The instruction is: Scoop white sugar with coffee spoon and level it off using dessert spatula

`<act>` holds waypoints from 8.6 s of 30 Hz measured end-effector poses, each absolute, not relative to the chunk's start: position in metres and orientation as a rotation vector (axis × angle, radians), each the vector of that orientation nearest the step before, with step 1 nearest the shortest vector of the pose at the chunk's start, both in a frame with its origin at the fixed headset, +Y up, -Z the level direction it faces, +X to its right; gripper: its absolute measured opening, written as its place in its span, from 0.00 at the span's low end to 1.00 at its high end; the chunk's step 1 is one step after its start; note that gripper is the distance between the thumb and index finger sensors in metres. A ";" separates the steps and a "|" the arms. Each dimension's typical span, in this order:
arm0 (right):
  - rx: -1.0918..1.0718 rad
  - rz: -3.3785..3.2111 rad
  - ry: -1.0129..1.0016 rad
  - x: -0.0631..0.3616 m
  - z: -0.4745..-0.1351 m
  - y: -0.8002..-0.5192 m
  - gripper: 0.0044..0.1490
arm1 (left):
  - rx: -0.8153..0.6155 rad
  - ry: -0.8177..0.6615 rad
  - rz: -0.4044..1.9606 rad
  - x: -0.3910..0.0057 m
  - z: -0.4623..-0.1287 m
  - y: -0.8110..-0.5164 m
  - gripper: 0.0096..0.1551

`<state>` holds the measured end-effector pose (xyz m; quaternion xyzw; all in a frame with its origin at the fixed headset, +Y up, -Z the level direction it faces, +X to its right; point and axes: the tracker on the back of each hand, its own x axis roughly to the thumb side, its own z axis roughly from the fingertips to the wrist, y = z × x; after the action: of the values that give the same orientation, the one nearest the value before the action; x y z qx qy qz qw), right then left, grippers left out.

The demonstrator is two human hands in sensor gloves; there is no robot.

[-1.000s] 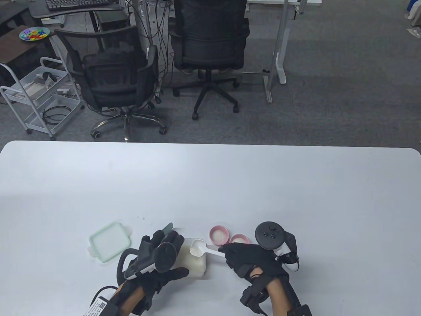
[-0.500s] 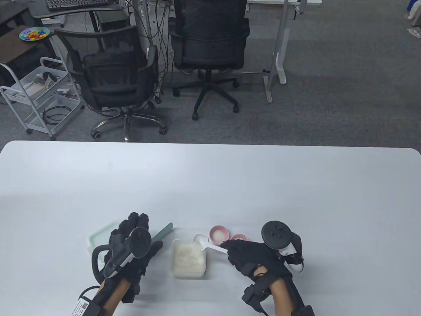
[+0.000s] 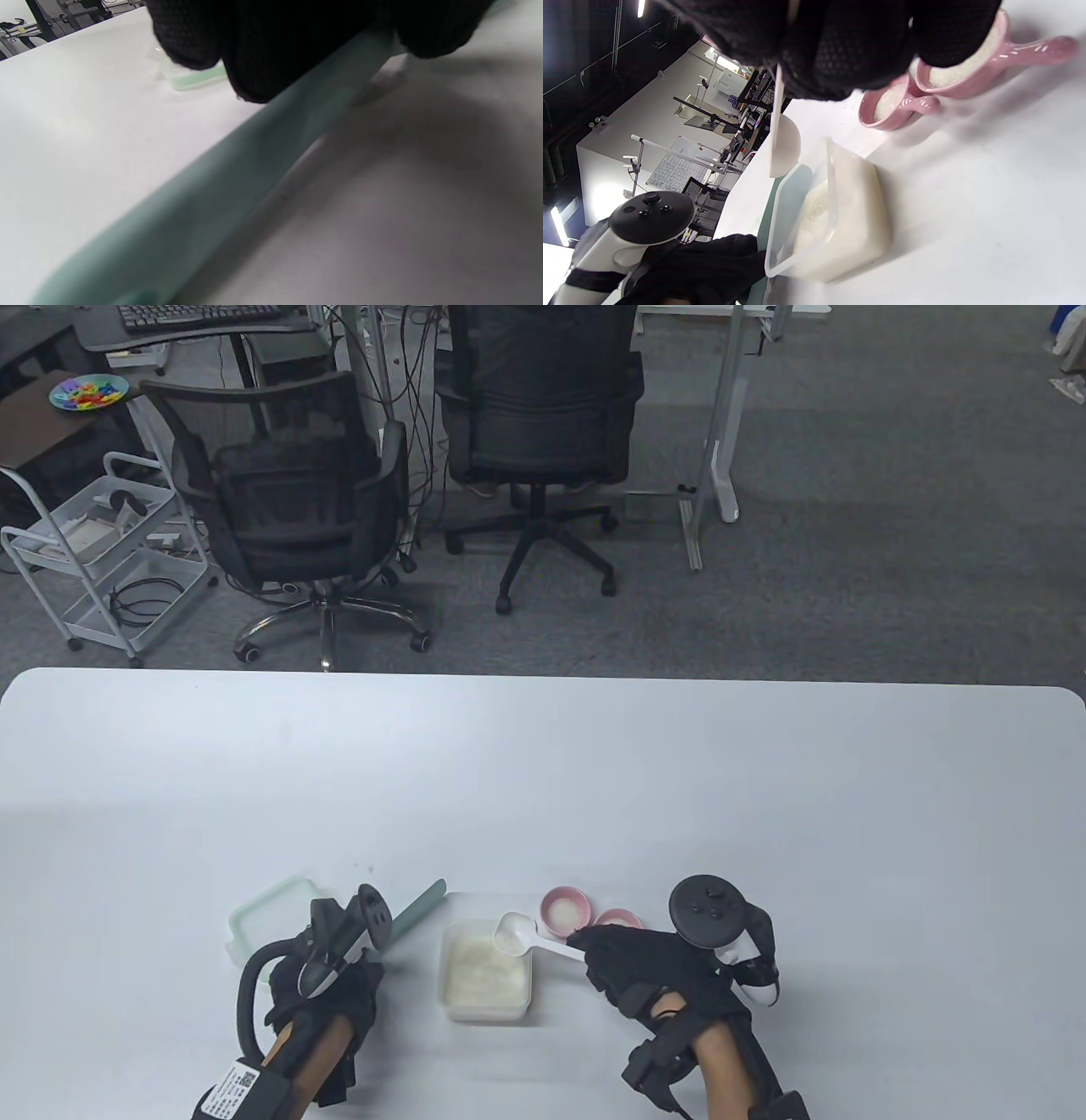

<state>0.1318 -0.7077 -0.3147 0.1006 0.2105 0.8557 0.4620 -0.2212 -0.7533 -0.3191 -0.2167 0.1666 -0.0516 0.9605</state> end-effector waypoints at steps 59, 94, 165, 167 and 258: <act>0.254 1.995 0.603 0.137 -0.316 -0.711 0.31 | -0.627 0.005 0.429 -0.195 -0.295 -0.721 0.26; 0.240 2.015 0.580 0.142 -0.316 -0.709 0.31 | -0.179 0.088 0.053 -0.182 -0.286 -0.702 0.26; 0.212 2.093 0.482 0.133 -0.318 -0.710 0.32 | -0.074 -0.007 0.020 -0.195 -0.298 -0.719 0.54; 0.157 2.073 0.421 0.140 -0.318 -0.709 0.32 | -0.084 -0.004 0.030 -0.195 -0.299 -0.720 0.54; 0.315 2.226 0.543 0.115 -0.313 -0.713 0.32 | -0.270 -0.296 0.083 -0.168 -0.302 -0.751 0.61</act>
<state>0.1155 -0.7135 -0.3134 0.1246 0.2150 0.8810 0.4026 -0.1680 -0.7507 -0.3021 -0.1341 -0.1470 0.0413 0.9791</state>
